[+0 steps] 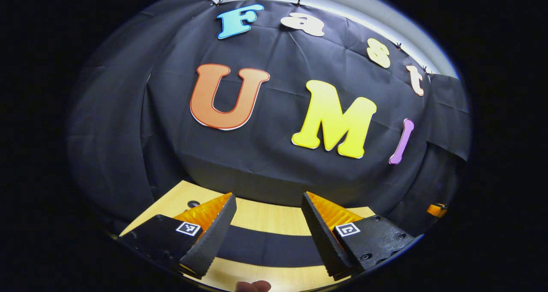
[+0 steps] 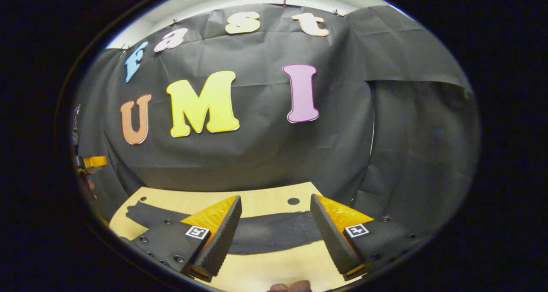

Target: Grasp the waist and the cuffs of the jeans and fold them to make the two legs overlap; first hold the waist and fold one-third of the jeans toward the cuffs, then hold the cuffs and fold the remaining one-third in the same direction to finish folding.

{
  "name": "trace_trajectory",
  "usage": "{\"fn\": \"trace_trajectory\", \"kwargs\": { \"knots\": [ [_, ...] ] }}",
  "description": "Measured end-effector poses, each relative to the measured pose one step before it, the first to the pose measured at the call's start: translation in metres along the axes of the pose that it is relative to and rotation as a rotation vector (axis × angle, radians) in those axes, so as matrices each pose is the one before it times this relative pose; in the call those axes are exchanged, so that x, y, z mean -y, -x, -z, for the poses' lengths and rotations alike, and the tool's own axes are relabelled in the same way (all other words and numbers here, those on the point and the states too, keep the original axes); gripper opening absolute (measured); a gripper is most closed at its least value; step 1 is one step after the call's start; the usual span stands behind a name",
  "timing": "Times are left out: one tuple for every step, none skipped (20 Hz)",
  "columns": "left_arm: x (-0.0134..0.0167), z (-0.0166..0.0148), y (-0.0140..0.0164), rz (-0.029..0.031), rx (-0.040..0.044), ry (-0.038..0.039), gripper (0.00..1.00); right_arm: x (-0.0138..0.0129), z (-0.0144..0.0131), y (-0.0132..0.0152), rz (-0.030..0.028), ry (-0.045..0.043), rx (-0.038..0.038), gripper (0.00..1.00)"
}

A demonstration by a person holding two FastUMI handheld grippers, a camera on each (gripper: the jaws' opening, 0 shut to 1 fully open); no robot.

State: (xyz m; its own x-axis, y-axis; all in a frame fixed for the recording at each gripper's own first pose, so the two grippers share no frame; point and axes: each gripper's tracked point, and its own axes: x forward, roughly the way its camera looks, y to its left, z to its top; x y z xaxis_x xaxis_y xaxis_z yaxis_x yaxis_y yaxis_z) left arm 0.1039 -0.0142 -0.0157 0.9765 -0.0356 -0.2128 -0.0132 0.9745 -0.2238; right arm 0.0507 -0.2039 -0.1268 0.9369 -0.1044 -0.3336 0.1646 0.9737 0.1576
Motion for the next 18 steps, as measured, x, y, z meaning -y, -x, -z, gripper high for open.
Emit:
{"fn": "trace_trajectory", "kwargs": {
  "knots": [
    [0.00478,0.00602,0.00488,-0.0057,0.00504,0.00235,0.99,0.00051,0.00683,0.00763,0.0027,-0.0044,0.0005,1.0],
    [0.00319,0.00464,0.00407,-0.01281,-0.00305,0.00289,0.98,0.00167,0.00634,0.00683,0.00517,-0.0114,0.00129,0.99],
    [0.00135,0.00324,0.00329,-0.01241,0.0013,-0.00537,0.98,0.0025,0.00692,0.00171,0.00184,-0.0047,0.00367,0.99],
    [-0.00139,0.0028,0.00161,-0.01675,0.00027,-0.00774,0.98,0.0066,0.00702,-0.00055,0.01182,-0.0025,-0.00538,0.99],
    [0.00097,0.00133,0.00097,-0.00666,-0.00147,0.00233,0.98,0.00997,0.00938,-0.00705,0.01936,-0.00633,-0.01168,0.99],
    [0.00253,0.00309,0.00142,-0.00444,-0.0114,0.00295,0.98,0.01132,0.00988,-0.00808,0.01948,-0.02928,-0.02118,0.94],
    [0.00238,0.00184,-0.00018,-0.00325,-0.00956,0.00289,0.98,0.01054,0.00798,-0.01287,0.01344,-0.04686,-0.02069,0.99],
    [0.00282,-0.00157,-0.0006,-0.00526,-0.00353,-0.00376,0.98,0.01157,0.0088,-0.01633,0.01373,-0.04342,-0.01532,0.99],
    [0.00197,-0.00255,-0.00111,-0.00645,0.00208,-0.00922,0.98,0.01394,0.01057,-0.01934,0.02063,-0.03001,-0.01624,0.99],
    [0.0021,-0.00321,-0.00132,-0.00257,0.00566,-0.0146,0.98,0.01232,0.01028,-0.0216,0.01744,-0.01627,-0.01304,0.99],
    [0.00161,-0.00282,-0.00053,-0.00652,0.00674,-0.02432,0.98,0.01253,0.00925,-0.019,0.01499,-0.00791,-0.01578,0.99],
    [0.00104,-0.00072,-0.00127,-0.01308,0.00343,-0.02287,0.98,0.00892,0.00772,-0.02067,0.00823,-0.01181,-0.01459,0.96],
    [0.0016,-0.00037,-0.00126,-0.00863,0.00186,-0.01136,1.0,0.00776,0.00921,-0.02159,0.00538,-0.00919,-0.01707,0.99],
    [0.00109,0.00189,-0.00146,-0.01154,-0.00643,-0.00667,0.99,0.00795,0.00731,-0.02083,0.00567,-0.00865,-0.01599,0.94],
    [0.00098,0.00303,-0.00154,-0.01016,-0.01344,-0.00821,0.98,0.0072,0.00802,-0.01966,0.00586,-0.01514,-0.02739,0.94],
    [0.00196,0.00544,-0.00136,-0.00475,-0.01465,-0.00941,0.98,0.00454,0.00628,-0.01767,-0.00545,-0.00839,-0.02122,0.94],
    [0.00113,0.00101,-0.00003,-0.00682,-0.00529,-0.00919,0.98,0.00779,0.00554,-0.01609,0.00584,0.01243,-0.01271,1.0],
    [0.00035,-0.00111,-0.00226,-0.00688,0.00345,-0.00584,0.98,0.00861,0.00234,-0.01537,0.01498,0.02291,-0.01057,0.99]
  ]
}}
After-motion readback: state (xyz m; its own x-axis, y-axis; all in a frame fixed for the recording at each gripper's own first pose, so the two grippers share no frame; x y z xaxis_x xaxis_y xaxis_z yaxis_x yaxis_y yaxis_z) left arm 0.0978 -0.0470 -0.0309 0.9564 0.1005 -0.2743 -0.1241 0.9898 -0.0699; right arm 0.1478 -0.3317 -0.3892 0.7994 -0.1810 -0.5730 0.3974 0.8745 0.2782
